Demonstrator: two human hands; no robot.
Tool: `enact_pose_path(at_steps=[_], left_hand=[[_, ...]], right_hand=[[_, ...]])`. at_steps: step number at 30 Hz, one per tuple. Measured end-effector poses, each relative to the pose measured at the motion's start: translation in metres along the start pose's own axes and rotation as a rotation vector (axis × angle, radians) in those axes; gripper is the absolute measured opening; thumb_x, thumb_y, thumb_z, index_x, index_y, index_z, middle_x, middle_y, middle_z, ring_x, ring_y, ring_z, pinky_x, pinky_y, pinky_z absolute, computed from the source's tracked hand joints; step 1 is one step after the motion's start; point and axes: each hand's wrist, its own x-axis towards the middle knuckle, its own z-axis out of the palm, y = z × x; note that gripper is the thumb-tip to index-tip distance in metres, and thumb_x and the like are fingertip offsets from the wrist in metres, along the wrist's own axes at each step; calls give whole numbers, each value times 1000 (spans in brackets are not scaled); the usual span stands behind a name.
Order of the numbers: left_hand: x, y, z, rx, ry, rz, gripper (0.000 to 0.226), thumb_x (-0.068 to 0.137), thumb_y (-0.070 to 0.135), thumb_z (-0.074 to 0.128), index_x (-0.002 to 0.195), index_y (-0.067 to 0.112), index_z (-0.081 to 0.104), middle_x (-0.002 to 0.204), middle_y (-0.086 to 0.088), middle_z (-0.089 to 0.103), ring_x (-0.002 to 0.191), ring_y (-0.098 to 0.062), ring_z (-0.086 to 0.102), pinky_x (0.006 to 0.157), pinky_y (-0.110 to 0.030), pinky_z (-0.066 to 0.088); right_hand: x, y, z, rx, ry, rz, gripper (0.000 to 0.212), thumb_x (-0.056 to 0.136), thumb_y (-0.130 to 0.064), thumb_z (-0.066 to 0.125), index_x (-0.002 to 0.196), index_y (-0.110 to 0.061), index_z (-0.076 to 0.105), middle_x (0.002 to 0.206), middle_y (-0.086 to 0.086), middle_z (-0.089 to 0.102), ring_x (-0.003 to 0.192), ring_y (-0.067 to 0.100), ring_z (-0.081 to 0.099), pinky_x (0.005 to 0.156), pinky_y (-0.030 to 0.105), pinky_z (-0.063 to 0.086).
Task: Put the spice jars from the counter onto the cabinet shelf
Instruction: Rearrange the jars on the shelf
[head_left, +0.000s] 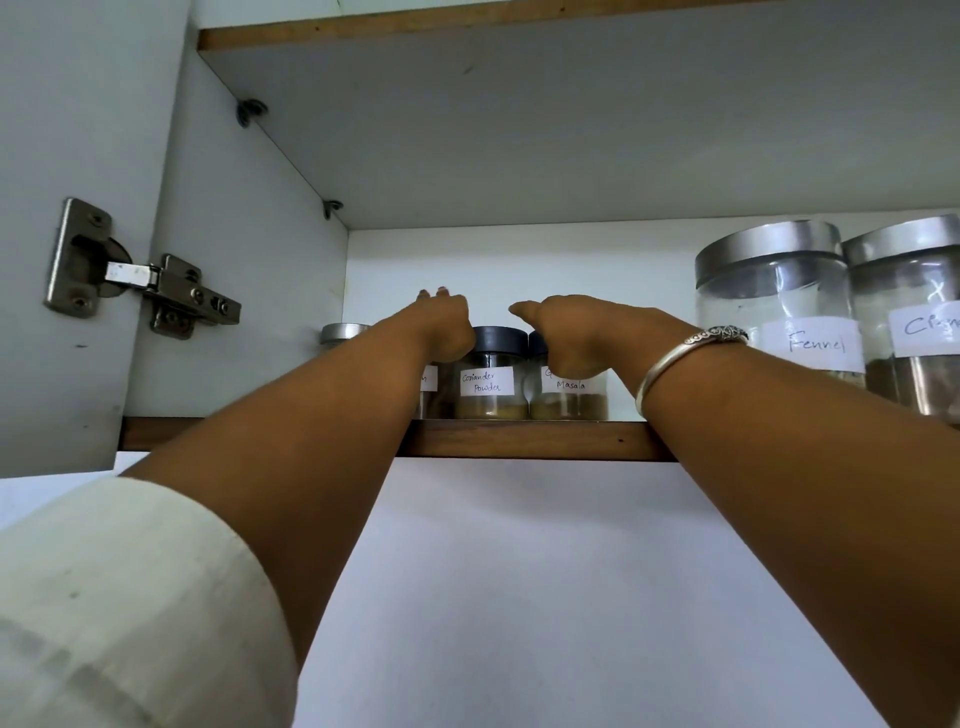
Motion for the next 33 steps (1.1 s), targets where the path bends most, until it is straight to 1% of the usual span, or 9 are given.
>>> enact_pose_path(at_steps=[4, 7, 9, 12, 20, 24, 28, 31, 33], left_hand=[[-16, 20, -1, -108, 100, 133, 56, 90, 8, 46, 143, 3, 25, 156, -12, 14, 145, -30, -1, 114, -44, 19], [-28, 39, 0, -152, 133, 243, 46, 86, 13, 54, 130, 6, 41, 138, -14, 43, 138, -31, 24, 102, -41, 35], [-37, 50, -5, -244, 154, 261, 40, 82, 11, 56, 120, 6, 46, 119, -12, 54, 119, -29, 45, 85, -33, 42], [-53, 63, -21, -290, 153, 287, 45, 80, 11, 59, 123, 5, 44, 118, -12, 56, 107, -26, 51, 78, -31, 41], [-91, 119, -62, -392, 126, 349, 69, 78, 7, 63, 138, 8, 28, 128, -11, 53, 110, -25, 52, 80, -27, 42], [-104, 154, -80, -384, 132, 391, 61, 82, 6, 57, 137, 8, 31, 128, -12, 52, 111, -26, 52, 79, -27, 39], [-113, 193, -89, -214, 98, 401, 56, 89, 15, 48, 142, 10, 30, 139, -16, 42, 125, -33, 41, 100, -38, 39], [-116, 216, -91, -7, 108, 363, 37, 88, 15, 43, 124, 8, 48, 120, -16, 51, 113, -33, 44, 96, -40, 40], [-117, 226, -91, 44, 133, 339, 30, 86, 11, 43, 112, 6, 56, 106, -14, 56, 98, -28, 48, 83, -36, 44]], right_hand=[[-16, -5, -3, -11, 75, 10, 68, 80, -16, 64, 140, -15, 32, 127, 13, 50, 122, 32, 40, 96, 46, 42], [-28, -12, -10, -67, 110, 20, 54, 86, -22, 57, 136, -13, 41, 136, 12, 45, 137, 32, 25, 109, 48, 30], [-40, -15, -20, -128, 111, 39, 52, 88, -23, 53, 137, -13, 41, 145, 11, 37, 143, 29, 14, 116, 48, 18], [-61, -13, -38, -230, 143, 25, 57, 88, -25, 51, 141, -10, 36, 150, 11, 31, 145, 27, 6, 118, 47, 7], [-121, 12, -85, -301, 224, 23, 61, 88, -31, 50, 143, -9, 33, 151, 9, 31, 145, 25, 8, 118, 45, 0], [-152, 35, -104, -252, 239, 66, 52, 90, -27, 46, 139, -9, 38, 147, 9, 37, 143, 26, 19, 118, 48, 3], [-181, 67, -115, -196, 232, 211, 48, 91, -34, 45, 132, -10, 46, 135, 13, 47, 127, 30, 41, 114, 50, 16], [-196, 88, -123, -96, 211, 347, 35, 91, -33, 51, 116, -7, 55, 122, 16, 52, 108, 32, 51, 91, 40, 39], [-203, 96, -125, -40, 164, 335, 17, 91, -23, 50, 96, -8, 56, 108, 15, 55, 90, 29, 51, 73, 32, 39]])
